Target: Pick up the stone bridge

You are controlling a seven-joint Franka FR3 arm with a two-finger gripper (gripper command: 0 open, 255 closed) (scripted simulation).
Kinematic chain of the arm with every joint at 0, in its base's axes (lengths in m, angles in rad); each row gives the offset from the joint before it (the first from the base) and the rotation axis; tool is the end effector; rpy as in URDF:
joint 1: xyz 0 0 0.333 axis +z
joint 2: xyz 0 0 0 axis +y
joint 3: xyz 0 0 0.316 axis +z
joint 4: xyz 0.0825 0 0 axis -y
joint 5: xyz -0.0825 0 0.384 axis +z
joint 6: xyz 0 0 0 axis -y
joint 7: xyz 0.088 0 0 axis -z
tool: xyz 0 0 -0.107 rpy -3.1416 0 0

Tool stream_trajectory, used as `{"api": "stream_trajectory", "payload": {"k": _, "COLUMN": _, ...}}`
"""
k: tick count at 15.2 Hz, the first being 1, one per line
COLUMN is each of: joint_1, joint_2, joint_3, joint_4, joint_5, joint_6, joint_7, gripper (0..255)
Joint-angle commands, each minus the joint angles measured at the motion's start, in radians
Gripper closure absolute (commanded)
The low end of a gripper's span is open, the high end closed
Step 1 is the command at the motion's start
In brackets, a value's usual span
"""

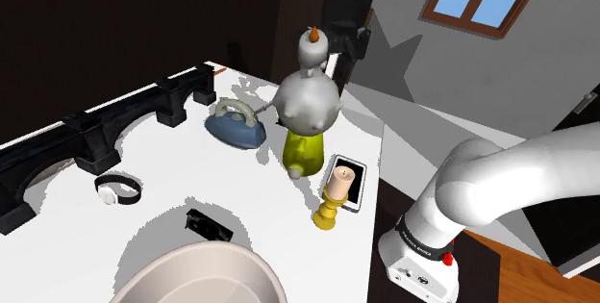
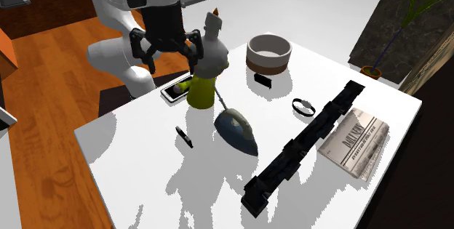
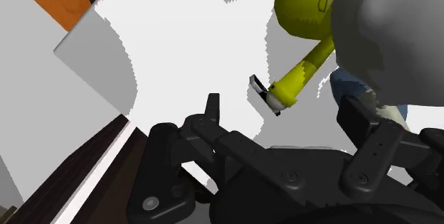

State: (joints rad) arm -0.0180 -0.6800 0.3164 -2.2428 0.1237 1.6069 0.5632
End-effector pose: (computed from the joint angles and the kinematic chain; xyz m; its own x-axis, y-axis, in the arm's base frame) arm 0.3239 0.1439 0.5976 0.9440 -0.3253 0.0556 -0.3281 -0.9433 0.0514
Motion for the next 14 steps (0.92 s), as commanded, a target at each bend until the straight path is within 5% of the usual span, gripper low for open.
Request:
{"api": "stream_trajectory", "payload": {"k": 1, "joint_1": -0.012, "joint_2": 0.034, "joint_3": 0.054, "joint_4": 0.016, "joint_5": 0.025, "joint_6": 0.023, "joint_7": 0.101, "gripper": 0}}
{"api": "stream_trajectory", "payload": {"k": 8, "joint_1": -0.078, "joint_2": 0.229, "joint_3": 0.252, "joint_4": 0.158, "joint_5": 0.045, "joint_6": 0.101, "joint_7": 0.452, "gripper": 0}}
{"api": "stream_trajectory", "payload": {"k": 14, "joint_1": -0.148, "joint_2": 0.477, "joint_3": 0.431, "joint_4": 0.345, "joint_5": -0.055, "joint_6": 0.149, "joint_7": 0.788, "gripper": 0}}
